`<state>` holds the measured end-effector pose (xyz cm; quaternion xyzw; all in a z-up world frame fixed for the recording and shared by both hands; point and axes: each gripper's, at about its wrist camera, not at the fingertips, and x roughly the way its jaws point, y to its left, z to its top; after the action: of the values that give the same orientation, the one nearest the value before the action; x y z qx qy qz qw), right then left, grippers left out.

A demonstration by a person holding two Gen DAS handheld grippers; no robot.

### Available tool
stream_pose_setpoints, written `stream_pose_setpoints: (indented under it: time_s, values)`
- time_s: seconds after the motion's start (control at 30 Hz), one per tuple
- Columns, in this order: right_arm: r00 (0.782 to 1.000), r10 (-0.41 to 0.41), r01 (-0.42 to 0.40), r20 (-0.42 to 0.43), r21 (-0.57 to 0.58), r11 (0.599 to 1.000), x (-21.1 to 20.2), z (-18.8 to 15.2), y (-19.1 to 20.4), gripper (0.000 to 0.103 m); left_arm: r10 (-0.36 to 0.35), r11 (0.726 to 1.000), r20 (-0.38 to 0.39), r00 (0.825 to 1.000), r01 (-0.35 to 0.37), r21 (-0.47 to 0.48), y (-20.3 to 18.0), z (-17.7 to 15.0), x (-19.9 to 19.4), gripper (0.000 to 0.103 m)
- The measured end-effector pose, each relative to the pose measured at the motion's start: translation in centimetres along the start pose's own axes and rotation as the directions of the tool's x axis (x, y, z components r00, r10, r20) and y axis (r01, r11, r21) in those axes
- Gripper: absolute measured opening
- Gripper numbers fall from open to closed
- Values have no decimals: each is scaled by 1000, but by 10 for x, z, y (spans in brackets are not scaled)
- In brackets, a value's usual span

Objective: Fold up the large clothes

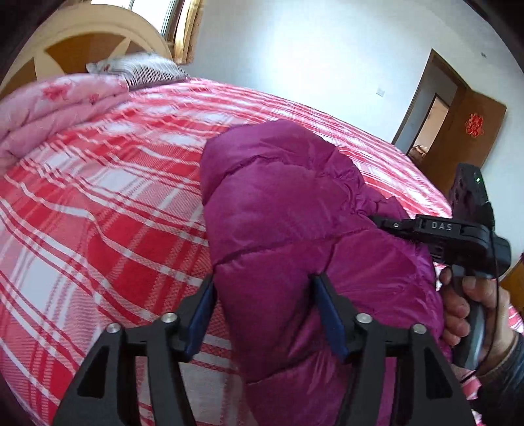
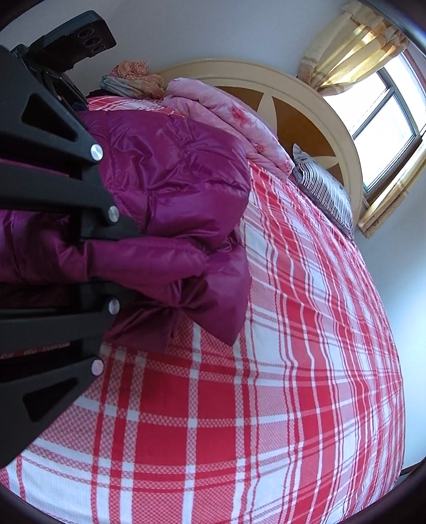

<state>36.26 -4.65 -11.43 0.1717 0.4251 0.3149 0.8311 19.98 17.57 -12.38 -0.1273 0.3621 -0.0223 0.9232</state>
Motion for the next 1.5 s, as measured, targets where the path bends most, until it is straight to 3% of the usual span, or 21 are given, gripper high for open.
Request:
stream_pose_setpoints:
  time_s: [0.23, 0.47, 0.73, 0.93, 1.03, 1.1, 1.2, 1.33, 1.43, 1.5]
  values:
    - [1000, 3, -3, 9, 28, 1000, 1, -5, -8, 20, 15, 1000, 11, 1000, -15, -11, 4, -5, 4, 79]
    - [1000, 1, -1, -13, 45, 999, 6, -7, -15, 22, -3, 1000, 13, 1000, 4, -29, 9, -7, 10, 81]
    - [1000, -17, 18, -13, 31, 999, 8, -12, -15, 22, -32, 996, 29, 999, 35, -79, 19, -13, 16, 92]
    - [997, -75, 75, -13, 3, 997, 6, -13, -7, 25, 14, 998, 23, 1000, -12, -63, 12, -9, 7, 92]
    - [993, -121, 121, 2, -13, 993, -1, -13, 0, 34, 66, 997, 31, 997, -64, -40, 5, -7, -4, 92]
    - [987, -155, 155, 30, -6, 988, -13, -14, 3, 54, 93, 996, 56, 994, -92, -18, -1, -4, -20, 92]
    - [975, -205, 207, 83, -16, 978, -41, -19, 12, 70, 88, 996, 121, 989, -89, 3, -11, 3, -52, 92]
    - [941, -291, 308, 174, -79, 948, -81, -38, 38, 75, 69, 996, 209, 975, -78, 36, -26, 12, -94, 92]
    - [921, -306, 342, 242, -125, 931, -110, -56, 60, 79, 55, 995, 274, 960, -75, 61, -40, 20, -125, 92]
    - [907, -301, 352, 296, -136, 926, -130, -67, 72, 87, 36, 995, 324, 946, -62, 73, -48, 24, -146, 92]
